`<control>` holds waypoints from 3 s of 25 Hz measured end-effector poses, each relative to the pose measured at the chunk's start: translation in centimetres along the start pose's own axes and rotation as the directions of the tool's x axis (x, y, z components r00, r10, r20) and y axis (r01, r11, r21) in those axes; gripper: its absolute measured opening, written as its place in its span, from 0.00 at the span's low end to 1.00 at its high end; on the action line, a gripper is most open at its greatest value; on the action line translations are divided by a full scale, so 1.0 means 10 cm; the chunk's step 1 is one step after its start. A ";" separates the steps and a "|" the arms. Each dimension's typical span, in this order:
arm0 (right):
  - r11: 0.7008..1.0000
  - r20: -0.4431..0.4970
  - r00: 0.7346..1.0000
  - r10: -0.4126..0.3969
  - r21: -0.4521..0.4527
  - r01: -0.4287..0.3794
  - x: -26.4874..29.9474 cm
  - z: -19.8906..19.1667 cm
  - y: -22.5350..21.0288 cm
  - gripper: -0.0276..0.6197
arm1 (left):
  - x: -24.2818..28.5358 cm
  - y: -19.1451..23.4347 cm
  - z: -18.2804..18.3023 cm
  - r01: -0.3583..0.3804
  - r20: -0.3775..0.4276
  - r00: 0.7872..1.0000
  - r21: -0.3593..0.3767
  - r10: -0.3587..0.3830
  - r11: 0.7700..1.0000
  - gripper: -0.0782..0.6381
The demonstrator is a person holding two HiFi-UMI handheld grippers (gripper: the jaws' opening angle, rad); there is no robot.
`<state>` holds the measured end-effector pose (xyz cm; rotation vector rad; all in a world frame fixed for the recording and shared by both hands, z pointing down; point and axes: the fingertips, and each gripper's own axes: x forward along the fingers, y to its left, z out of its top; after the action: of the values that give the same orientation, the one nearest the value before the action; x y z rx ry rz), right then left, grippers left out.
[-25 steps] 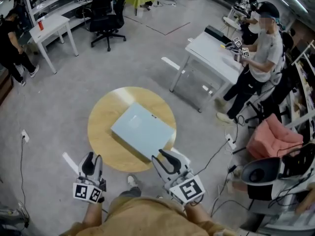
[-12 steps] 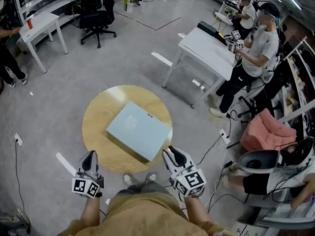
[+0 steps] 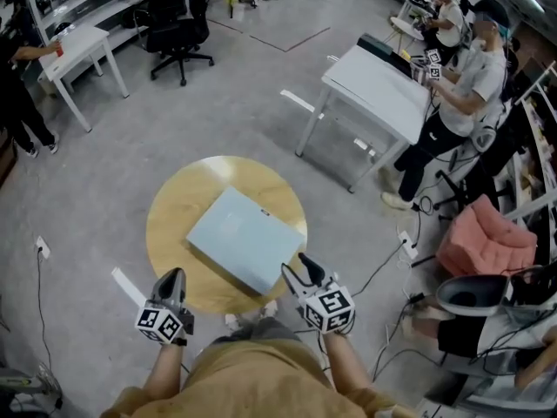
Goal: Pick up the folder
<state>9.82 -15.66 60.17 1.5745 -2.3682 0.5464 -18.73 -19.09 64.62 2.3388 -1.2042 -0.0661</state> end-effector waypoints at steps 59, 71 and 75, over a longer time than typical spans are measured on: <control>0.949 -0.433 0.845 0.314 0.173 -0.264 2.26 -0.91 -0.95 0.46 | 1.63 0.33 -1.25 -0.276 -0.234 0.951 -0.350 0.202 0.895 0.66; 0.957 -0.193 0.937 0.291 0.049 -0.287 2.06 0.11 -0.60 0.44 | 1.47 0.10 0.07 -0.161 -0.027 0.987 -0.124 0.159 0.979 0.66; 0.957 -0.079 0.955 0.286 -0.018 -0.288 1.81 0.60 -0.48 0.44 | 1.35 -0.16 0.57 -0.141 0.072 0.987 -0.051 0.144 0.989 0.66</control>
<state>7.23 -34.97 62.90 1.1803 -2.5498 0.6130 -10.89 -31.14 61.38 2.2216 -1.3890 -0.1320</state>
